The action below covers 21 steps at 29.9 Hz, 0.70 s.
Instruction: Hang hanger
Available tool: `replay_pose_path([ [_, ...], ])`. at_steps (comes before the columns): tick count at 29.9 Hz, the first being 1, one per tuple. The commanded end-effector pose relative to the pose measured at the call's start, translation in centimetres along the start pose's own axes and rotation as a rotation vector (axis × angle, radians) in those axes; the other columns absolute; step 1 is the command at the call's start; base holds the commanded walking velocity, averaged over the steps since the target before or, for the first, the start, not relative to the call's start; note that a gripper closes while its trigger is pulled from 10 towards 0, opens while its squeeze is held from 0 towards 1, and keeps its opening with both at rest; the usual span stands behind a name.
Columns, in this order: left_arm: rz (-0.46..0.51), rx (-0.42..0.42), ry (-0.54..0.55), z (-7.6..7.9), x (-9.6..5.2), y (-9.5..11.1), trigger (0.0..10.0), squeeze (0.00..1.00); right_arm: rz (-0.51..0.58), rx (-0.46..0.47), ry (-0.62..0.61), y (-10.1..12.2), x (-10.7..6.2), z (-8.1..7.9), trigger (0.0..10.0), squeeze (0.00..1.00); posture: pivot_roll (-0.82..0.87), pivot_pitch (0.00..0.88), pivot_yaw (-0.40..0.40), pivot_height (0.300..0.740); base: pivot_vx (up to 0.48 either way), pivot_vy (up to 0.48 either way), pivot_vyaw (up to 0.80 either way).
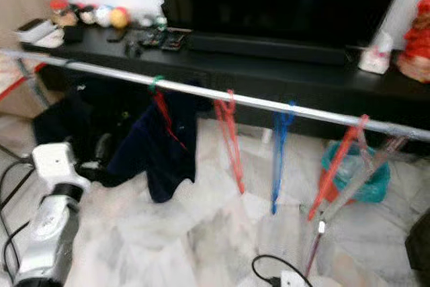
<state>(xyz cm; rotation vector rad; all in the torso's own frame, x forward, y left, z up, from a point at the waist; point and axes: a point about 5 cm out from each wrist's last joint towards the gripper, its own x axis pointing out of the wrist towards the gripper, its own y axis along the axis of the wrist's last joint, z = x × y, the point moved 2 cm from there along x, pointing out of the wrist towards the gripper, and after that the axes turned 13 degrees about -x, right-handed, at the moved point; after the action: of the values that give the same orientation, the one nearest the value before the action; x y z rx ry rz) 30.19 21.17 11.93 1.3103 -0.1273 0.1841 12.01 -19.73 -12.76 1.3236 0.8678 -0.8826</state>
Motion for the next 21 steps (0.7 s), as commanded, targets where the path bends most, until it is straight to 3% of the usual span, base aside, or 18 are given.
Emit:
replay_pose_path([
  [1,0.000,-0.011,-0.019,0.5,0.0,0.1,10.0,0.00,-0.017,-0.003,-0.014,-0.6,-0.2,1.1,10.0,0.00,-0.06,0.000,0.009,0.740,0.349,0.000,0.00],
  [16,0.028,-0.011,-0.018,0.7,0.1,0.8,10.0,0.00,-0.016,-0.024,0.013,-0.7,-0.3,1.2,10.0,0.00,-0.06,0.000,0.006,0.740,0.347,0.000,0.00],
  [21,0.027,-0.002,-0.018,0.5,-0.4,1.0,10.0,0.00,-0.017,-0.034,0.021,-0.7,-0.3,1.2,10.0,0.00,-0.06,0.000,0.006,0.740,0.000,0.000,0.00],
])
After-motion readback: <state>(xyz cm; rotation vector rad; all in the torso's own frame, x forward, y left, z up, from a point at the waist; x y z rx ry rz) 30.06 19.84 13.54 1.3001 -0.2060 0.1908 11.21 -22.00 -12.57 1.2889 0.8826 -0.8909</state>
